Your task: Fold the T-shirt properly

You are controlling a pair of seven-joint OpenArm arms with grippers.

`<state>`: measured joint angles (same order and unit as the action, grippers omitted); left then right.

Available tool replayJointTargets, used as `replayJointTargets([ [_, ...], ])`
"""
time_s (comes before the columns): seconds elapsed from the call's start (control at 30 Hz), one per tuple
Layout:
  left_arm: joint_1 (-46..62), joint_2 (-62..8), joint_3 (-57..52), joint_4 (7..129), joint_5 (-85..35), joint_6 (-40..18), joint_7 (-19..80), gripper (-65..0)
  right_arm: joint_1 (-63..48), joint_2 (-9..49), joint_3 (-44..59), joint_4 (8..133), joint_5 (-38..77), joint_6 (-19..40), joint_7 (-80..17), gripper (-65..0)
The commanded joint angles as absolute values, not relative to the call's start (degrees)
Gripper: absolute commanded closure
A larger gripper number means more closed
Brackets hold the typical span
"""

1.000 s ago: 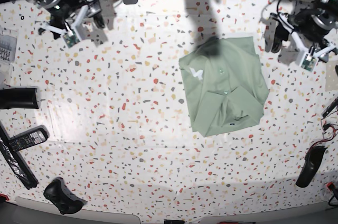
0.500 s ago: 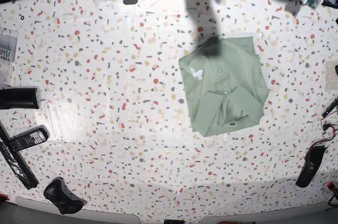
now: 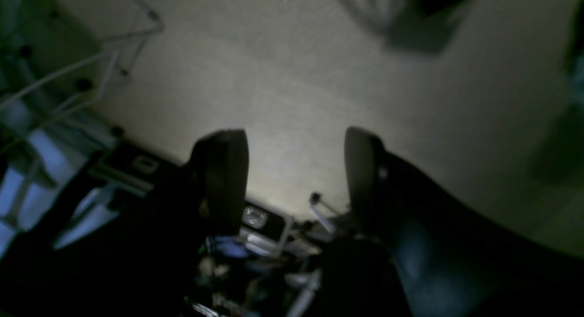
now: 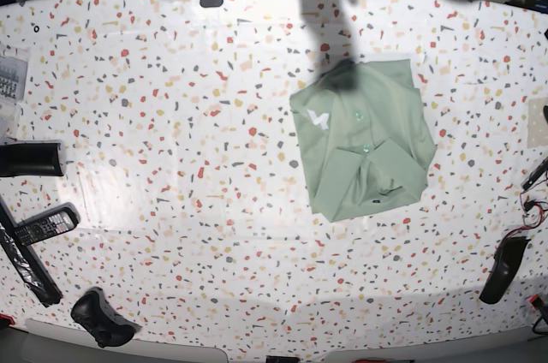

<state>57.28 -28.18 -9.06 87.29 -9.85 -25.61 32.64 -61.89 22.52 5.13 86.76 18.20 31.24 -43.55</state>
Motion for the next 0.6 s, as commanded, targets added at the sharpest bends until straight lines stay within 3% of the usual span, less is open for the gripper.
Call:
replayJointTargets([
  [0.0, 55.7, -28.3, -7.4, 83.4, -9.4, -25.7, 30.4, -40.8, -59.6, 22.9, 3.7, 82.7, 18.3, 31.5, -42.0, -32.5],
  [0.27, 32.3, -18.4, 0.1, 44.2, -7.5, -25.6, 19.3, -40.8, -34.0, 18.5, -7.7, 42.8, 15.0, 29.9, -27.2, -32.5],
  [0.33, 27.7, -15.4, 0.1, 36.5, -7.5, -22.1, 18.5, -40.8, -28.6, 16.8, -9.1, 35.4, 13.5, 29.9, -25.6, -32.5],
  [0.43, 21.6, -11.9, 0.1, 29.1, -4.7, -14.0, 19.6, -40.8, -21.7, 15.7, -11.6, 27.2, 13.5, 29.5, -26.3, -32.5],
  [0.57, 17.5, -10.6, 0.1, 27.7, -2.4, -13.4, 19.5, -40.8, -16.1, 16.6, -15.2, 24.7, 13.3, 26.9, -25.4, -32.5],
])
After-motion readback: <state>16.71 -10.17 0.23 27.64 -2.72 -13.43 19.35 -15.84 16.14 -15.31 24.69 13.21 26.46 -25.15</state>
